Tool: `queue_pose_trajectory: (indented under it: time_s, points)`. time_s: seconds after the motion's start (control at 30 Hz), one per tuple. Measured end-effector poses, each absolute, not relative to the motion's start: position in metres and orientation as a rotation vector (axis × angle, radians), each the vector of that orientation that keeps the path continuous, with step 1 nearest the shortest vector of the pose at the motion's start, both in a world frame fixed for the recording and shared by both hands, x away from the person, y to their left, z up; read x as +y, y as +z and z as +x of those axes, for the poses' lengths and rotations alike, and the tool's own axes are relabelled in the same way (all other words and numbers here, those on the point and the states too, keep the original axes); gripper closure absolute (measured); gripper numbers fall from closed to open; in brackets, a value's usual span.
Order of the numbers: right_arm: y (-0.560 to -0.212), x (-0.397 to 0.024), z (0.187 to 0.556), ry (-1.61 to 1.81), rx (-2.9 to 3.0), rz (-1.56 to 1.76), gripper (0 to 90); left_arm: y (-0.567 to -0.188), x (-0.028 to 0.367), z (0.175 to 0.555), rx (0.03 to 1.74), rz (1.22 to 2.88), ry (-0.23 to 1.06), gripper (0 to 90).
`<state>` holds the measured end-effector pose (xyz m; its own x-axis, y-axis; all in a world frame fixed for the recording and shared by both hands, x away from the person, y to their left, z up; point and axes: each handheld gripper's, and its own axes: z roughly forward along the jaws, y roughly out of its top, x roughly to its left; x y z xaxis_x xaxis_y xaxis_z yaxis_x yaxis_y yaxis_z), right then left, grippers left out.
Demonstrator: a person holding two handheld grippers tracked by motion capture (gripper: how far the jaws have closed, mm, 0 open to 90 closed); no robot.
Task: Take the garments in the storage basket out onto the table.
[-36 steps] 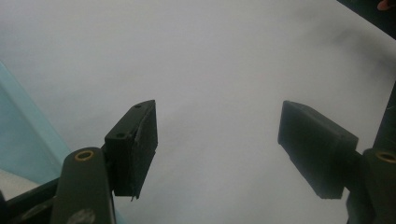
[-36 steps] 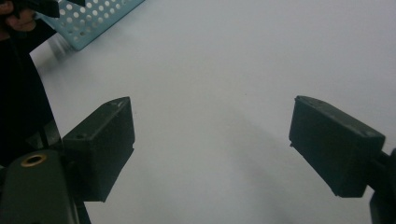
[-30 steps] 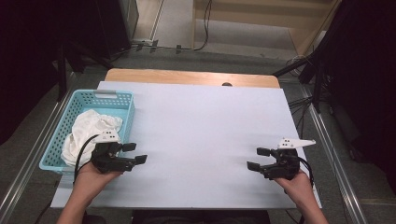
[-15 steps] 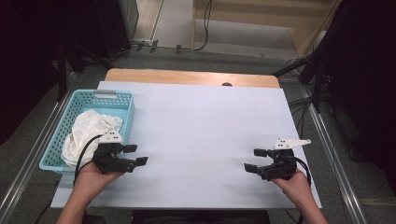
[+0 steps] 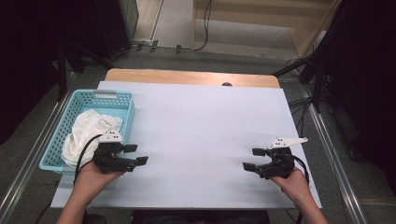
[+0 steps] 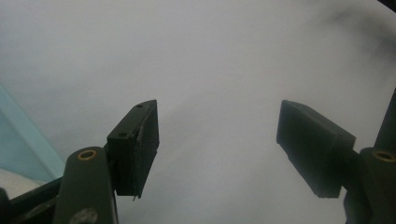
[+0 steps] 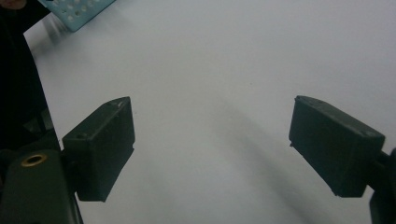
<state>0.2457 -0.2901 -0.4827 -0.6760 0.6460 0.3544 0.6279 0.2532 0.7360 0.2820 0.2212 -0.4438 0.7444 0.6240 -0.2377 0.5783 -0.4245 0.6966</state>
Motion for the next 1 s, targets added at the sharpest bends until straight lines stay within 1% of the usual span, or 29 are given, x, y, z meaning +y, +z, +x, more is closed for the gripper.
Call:
queue_pose_trajectory:
  time_s: [0.23, 0.6, 0.77, 0.9, 1.0]
  points:
    - [-0.483, -0.285, 0.238, 1.415, 2.471, 1.241, 12.7, -0.444, 0.222, 0.282, 0.901, 2.128, 0.066, 30.4]
    - [-0.484, -0.283, 0.237, 1.412, 2.482, 1.244, 12.7, -0.443, 0.221, 0.283, 0.909, 2.135, 0.058, 30.4]
    - [-0.483, -0.280, 0.234, 1.400, 2.486, 1.236, 12.7, -0.435, 0.221, 0.282, 0.913, 2.094, 0.070, 25.2]
    - [-0.483, -0.282, 0.236, 1.405, 2.482, 1.247, 12.7, -0.426, 0.216, 0.283, 0.913, 2.092, 0.093, 20.4]
    - [-0.484, -0.283, 0.239, 1.404, 2.478, 1.257, 12.7, -0.420, 0.215, 0.285, 0.904, 2.082, 0.085, 19.6]
